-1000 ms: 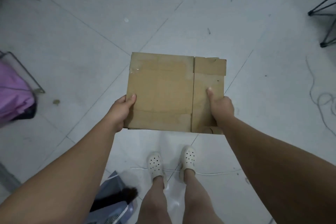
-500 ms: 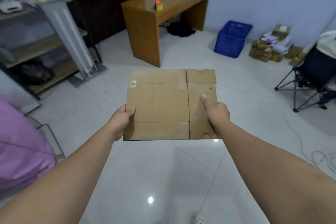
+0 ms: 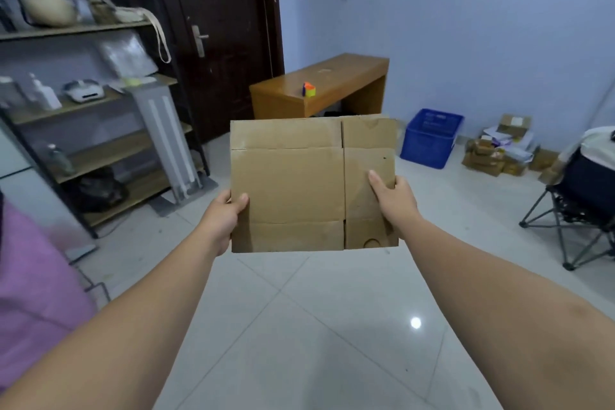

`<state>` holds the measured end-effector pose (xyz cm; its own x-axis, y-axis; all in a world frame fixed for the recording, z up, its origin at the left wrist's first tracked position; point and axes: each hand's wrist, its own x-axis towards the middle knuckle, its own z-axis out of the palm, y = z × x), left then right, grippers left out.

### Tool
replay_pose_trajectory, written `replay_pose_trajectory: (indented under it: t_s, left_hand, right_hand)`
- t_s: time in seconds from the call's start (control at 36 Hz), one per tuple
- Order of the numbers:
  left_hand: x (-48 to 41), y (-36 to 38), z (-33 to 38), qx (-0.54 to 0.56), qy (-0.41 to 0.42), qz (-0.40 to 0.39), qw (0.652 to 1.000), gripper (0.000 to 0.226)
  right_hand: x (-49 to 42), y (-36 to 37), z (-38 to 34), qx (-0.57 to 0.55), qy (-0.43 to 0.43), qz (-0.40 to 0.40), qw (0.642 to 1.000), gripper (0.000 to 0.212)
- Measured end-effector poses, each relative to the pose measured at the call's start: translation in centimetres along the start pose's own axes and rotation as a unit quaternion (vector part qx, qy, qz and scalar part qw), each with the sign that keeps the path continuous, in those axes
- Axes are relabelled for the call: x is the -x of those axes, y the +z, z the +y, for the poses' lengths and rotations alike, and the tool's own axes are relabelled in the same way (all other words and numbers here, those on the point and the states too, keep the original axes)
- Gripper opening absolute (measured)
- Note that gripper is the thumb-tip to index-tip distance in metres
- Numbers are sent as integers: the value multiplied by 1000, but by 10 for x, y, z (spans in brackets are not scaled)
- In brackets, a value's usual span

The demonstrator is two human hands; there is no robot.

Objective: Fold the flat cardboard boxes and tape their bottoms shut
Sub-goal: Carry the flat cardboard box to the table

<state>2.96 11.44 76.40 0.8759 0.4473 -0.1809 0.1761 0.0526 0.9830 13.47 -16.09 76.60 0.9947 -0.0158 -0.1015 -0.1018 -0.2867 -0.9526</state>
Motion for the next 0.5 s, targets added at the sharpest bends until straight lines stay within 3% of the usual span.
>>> replay_pose_trajectory:
  t_s: [0.25,0.5]
  left_hand:
    - [-54,1,10,8,11,43,999,21]
    - [-146,46,33,14,-4,61,998,32]
  right_hand:
    - [-51,26,-8,-84,35,-24,996,64]
    - [-160,36,-16,-109,39,-27,993,62]
